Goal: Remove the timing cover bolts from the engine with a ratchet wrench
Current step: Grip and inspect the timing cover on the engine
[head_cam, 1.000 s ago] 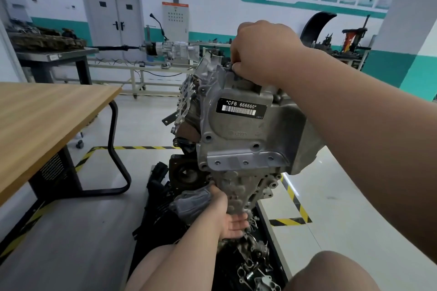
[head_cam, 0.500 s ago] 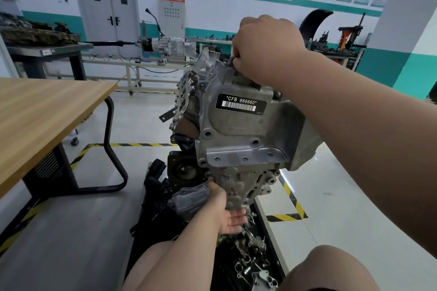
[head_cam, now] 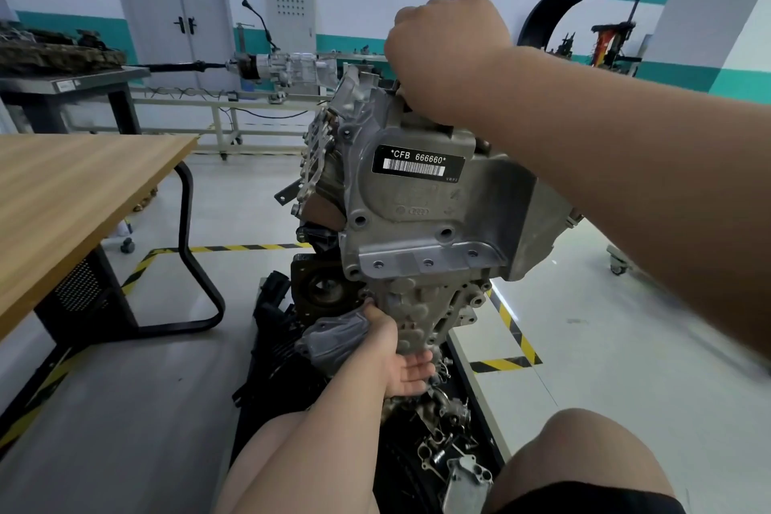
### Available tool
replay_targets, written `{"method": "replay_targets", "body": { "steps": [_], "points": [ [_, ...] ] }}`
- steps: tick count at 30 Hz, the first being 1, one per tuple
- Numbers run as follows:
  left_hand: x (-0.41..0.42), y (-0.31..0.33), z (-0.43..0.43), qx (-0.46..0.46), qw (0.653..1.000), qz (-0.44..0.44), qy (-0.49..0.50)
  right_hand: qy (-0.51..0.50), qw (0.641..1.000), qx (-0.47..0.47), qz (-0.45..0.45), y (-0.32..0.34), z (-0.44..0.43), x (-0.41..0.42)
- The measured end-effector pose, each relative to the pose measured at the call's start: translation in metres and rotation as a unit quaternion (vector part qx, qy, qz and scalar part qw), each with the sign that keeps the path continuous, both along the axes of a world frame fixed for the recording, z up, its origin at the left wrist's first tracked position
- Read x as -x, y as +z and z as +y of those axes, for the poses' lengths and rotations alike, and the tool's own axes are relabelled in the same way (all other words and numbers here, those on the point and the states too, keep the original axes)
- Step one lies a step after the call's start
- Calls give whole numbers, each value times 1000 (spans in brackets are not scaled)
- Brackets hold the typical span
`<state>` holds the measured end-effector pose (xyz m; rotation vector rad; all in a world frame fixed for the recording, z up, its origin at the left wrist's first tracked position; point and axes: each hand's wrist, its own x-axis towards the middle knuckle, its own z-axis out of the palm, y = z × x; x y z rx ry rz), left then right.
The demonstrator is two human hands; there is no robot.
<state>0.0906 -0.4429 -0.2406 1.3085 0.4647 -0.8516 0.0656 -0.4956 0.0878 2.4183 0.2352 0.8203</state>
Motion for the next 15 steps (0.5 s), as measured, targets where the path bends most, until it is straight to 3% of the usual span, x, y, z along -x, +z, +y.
{"method": "replay_targets", "body": {
  "steps": [15],
  "points": [
    [-2, 0, 0, 1, 1000, 12, 2, 8, 996, 91, -7, -3, 2, 1]
  ]
}}
